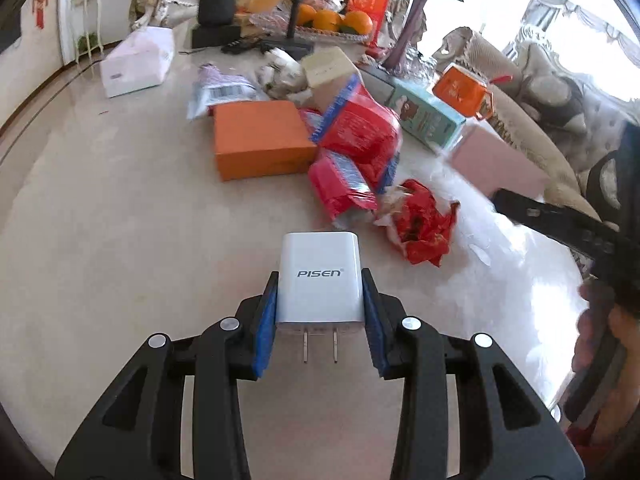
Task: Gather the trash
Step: 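Grasp the white PISEN charger with the left tool while the right tool grasps the pink SiXiN box, then carry the charger and pink box over the wastebasket and open both tools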
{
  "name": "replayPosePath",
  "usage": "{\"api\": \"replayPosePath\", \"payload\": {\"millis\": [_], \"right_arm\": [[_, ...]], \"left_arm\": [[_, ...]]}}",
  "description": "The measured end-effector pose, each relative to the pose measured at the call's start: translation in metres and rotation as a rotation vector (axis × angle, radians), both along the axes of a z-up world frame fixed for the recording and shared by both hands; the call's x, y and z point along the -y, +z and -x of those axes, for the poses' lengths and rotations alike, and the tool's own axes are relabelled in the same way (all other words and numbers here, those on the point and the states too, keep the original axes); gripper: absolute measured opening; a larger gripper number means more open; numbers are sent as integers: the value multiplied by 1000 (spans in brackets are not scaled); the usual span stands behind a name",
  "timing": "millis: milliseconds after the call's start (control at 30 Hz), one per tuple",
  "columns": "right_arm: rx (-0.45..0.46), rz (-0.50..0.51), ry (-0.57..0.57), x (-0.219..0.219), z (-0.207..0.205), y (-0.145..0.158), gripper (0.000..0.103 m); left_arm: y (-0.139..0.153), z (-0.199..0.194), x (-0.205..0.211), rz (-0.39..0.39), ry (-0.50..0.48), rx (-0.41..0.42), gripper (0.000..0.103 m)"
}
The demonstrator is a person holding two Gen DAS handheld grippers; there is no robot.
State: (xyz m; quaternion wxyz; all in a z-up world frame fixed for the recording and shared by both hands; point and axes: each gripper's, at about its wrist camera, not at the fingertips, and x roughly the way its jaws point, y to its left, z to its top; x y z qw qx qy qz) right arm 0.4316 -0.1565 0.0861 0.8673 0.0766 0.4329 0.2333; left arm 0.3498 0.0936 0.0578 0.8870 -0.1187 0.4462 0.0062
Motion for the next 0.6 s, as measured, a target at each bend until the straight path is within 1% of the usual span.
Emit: {"api": "replayPosePath", "payload": {"millis": [67,133,167,267,367,400,433,467,533,567,600], "right_arm": [[6,-57,1,11,12,7,63],[31,-111,16,22,37,16,63],[54,-133,29,27,55,20,63],[103,-190,69,42,117,24,63],[105,-225,92,54,179,15,63],[87,-237,96,59,205,7,63],[71,-245,97,62,221,2,63],[52,-253,101,65,239,-6,63],[-9,-276,103,69,275,-24,63],[-38,-281,101,70,289,-33,63],[-58,-276,99,69,297,-40,63]], "left_arm": [[5,11,-4,17,-5,15,38],[13,30,-5,41,-22,44,38],[18,39,-4,47,-35,59,38],[35,88,6,44,-102,124,38],[42,149,24,32,-190,160,38],[41,170,32,29,-218,163,38],[38,185,37,25,-239,161,38],[31,210,47,16,-268,151,38],[15,239,57,24,-295,117,38],[-2,257,66,36,-317,81,38],[-16,266,72,35,-324,55,38]]}}
